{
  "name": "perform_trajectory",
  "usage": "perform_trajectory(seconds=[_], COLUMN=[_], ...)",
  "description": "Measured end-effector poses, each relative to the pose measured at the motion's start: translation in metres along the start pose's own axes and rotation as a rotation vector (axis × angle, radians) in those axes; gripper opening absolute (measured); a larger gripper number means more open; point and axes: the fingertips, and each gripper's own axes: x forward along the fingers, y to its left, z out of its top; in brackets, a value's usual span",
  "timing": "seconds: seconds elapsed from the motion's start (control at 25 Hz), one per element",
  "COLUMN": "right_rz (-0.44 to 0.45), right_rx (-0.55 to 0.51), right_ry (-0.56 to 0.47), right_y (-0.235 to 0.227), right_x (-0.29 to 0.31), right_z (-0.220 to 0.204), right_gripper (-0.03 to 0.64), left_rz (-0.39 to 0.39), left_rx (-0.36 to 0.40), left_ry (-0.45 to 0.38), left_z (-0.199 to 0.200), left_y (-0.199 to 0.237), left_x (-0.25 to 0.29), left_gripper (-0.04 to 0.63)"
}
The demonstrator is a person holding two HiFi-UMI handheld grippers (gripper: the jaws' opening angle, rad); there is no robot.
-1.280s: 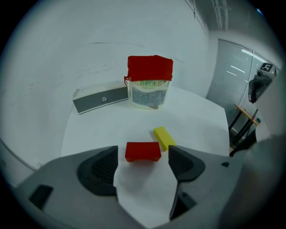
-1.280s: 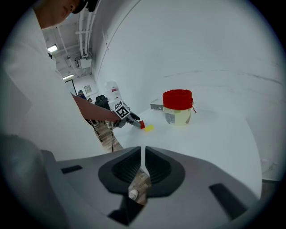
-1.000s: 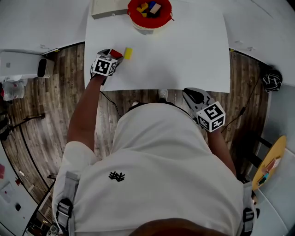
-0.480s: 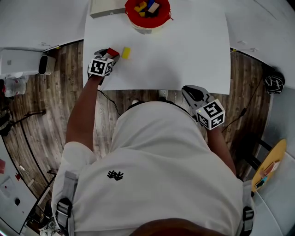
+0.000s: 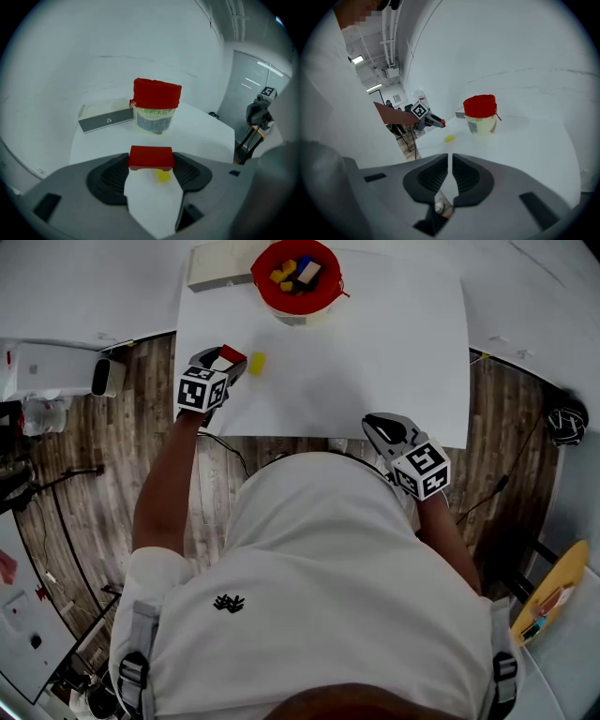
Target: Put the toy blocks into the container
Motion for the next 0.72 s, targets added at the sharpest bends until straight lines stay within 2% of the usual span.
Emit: perform_trajectory(seconds=[0.2, 0.4, 0.72], right_rz=[0.023, 0.039, 0.04], right_rx=[0.0, 0.0, 0.011], right_ry=[-0.018, -0.028, -0.049], right_y=[-0.011, -0.02, -0.04], right_x=[0.005, 0.003, -0.006], right_z=[0.005, 0.005, 0.004], right_gripper=[0.031, 0.031, 0.031], left_rz=[-0.023, -0.045, -0.056], left_rx=[0.027, 0.023, 0.05], left_ry=[-0.048, -0.1, -0.162], left_z=[0.042, 0.085, 0.157], left_y=[-0.018, -0.035, -0.051], left_x=[-0.017, -0.029, -0.021], left_gripper=[0.298, 0.298, 0.298])
